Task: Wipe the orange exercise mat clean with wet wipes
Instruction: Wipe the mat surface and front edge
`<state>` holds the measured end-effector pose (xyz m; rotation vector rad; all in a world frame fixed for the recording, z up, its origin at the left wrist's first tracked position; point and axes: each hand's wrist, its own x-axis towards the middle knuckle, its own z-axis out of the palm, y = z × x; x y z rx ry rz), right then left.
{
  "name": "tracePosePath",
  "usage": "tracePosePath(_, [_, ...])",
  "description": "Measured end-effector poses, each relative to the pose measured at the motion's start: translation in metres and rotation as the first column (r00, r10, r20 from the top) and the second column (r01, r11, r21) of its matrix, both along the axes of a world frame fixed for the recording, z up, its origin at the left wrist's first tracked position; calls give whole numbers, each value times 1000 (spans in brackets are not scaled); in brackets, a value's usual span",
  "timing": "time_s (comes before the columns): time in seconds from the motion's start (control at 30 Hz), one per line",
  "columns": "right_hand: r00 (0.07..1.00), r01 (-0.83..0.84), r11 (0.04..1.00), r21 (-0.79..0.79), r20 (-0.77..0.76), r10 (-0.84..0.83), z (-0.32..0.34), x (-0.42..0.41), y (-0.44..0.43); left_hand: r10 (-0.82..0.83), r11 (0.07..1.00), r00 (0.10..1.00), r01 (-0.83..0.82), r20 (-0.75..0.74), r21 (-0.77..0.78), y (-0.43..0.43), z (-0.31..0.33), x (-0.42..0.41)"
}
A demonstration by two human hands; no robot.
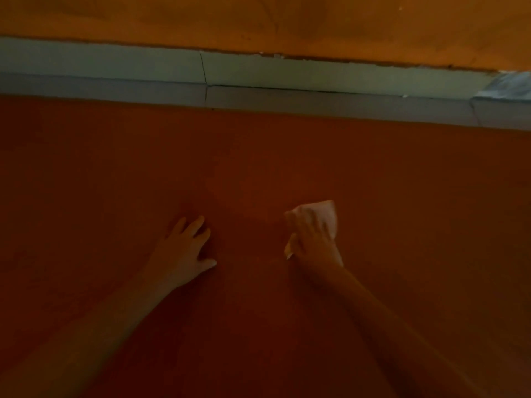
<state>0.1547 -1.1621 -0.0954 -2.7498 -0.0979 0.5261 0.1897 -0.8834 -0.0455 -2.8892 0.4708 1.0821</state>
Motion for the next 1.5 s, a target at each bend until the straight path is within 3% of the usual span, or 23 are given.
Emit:
tracePosePath(0.1, [978,-206,978,32,-15,206,2,-36,7,-67,998,996,67,-53,6,-4,5,-17])
tracePosePath(0.3, [992,96,995,-14,-82,-97,16,-73,-10,-129,991,989,132,-72,35,-2,13,-41])
tracePosePath(0.5, [965,54,973,223,-262,7,37,-115,18,-125,991,977,112,-173,-78,-13,19,-67])
tracePosePath(0.63, [925,227,925,304,-364,-107,72,-137,5,-103,988,984,84,-145,-132,-8,17,-87])
tracePosePath(0.7, [931,243,937,251,-333,-152,88,-146,0,-88,986,985,66,-147,-152,-4,19,-92])
tracePosePath(0.77, [955,152,977,150,-279,-105,90,-156,-2,-80,986,987,58,-138,-157,0,18,-94])
tracePosePath(0.87, [967,116,984,136,-241,-80,95,-162,-9,-67,985,991,47,-115,-167,2,18,-98])
tracePosePath(1.03, [917,238,964,121,-354,-183,96,-137,-40,51,980,999,-48,9,-191,-12,12,-98])
tracePosePath(1.07, [925,252,961,116,-321,-203,91,-137,-41,69,982,996,-58,52,-181,-17,10,-99])
tracePosePath(1.13, [972,117,989,93,-217,-94,78,-143,-43,97,983,988,-76,122,-169,-29,6,-99])
tracePosePath(1.23, [959,-104,990,97,-255,125,71,-172,-62,43,988,992,-25,120,-151,-49,0,-98])
tracePosePath(1.3, [956,-171,982,76,-230,184,67,-191,-88,41,986,996,-27,80,-165,-67,-2,-100])
tracePosePath(1.5, [971,83,996,-31,-222,-88,51,-189,-110,154,975,977,-126,150,-181,-93,-11,-114])
